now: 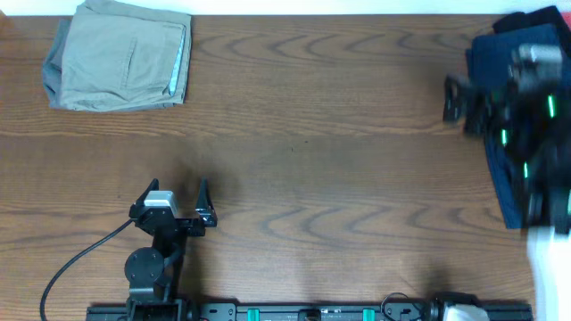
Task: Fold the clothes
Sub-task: 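Reach the right gripper to the navy shorts on the right stack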
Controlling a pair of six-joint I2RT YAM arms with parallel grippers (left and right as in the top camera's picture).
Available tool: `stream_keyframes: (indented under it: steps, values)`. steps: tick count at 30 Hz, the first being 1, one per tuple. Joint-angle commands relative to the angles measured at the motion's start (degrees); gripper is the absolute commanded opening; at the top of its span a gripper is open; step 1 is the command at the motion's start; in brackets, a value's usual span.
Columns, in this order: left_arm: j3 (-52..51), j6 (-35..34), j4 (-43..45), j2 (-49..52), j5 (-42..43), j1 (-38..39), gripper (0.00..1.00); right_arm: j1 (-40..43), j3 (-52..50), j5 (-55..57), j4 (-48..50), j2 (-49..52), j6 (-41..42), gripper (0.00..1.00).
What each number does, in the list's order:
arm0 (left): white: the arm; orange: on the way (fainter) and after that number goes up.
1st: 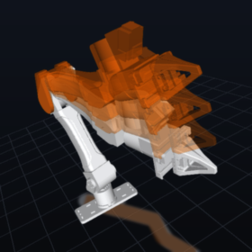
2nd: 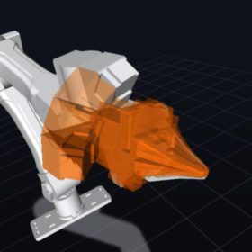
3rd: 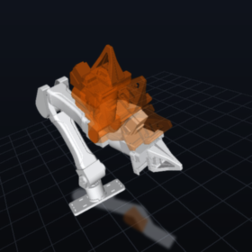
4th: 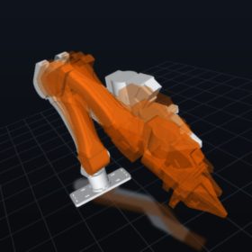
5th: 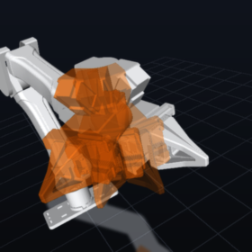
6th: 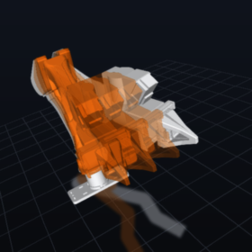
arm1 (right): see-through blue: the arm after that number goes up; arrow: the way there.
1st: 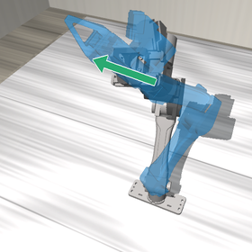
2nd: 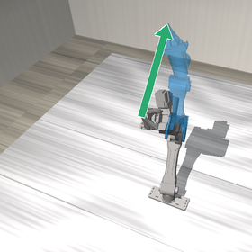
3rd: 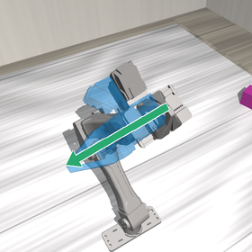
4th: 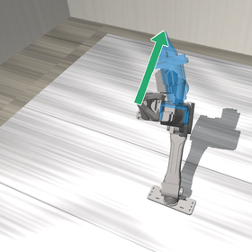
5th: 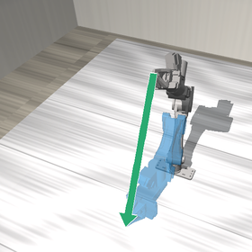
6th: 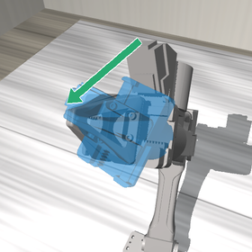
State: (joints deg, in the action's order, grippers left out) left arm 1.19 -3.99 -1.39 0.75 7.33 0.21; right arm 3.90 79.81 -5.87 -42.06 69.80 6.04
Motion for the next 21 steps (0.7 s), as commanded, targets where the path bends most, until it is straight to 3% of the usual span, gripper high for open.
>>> stream_keyframes:
  steps: [1,6,10,21]
  values:
    - [-1.0,0.8,-2.0,0.0,1.0,-0.2,0.98,0.2,13.6,13.3,-7.3,14.0,-7.0,0.99]
    - [-1.0,0.8,-2.0,0.0,1.0,-0.2,0.98,0.3,29.1,21.4,-11.6,29.7,-7.7,0.99]
    - [-1.0,0.8,-2.0,0.0,1.0,-0.2,0.98,0.2,35.1,23.6,-12.0,40.4,-15.9,0.99]
    - [-1.0,0.8,-2.0,0.0,1.0,-0.2,0.98,2.2,38.1,35.8,-4.6,61.4,-21.1,0.99]
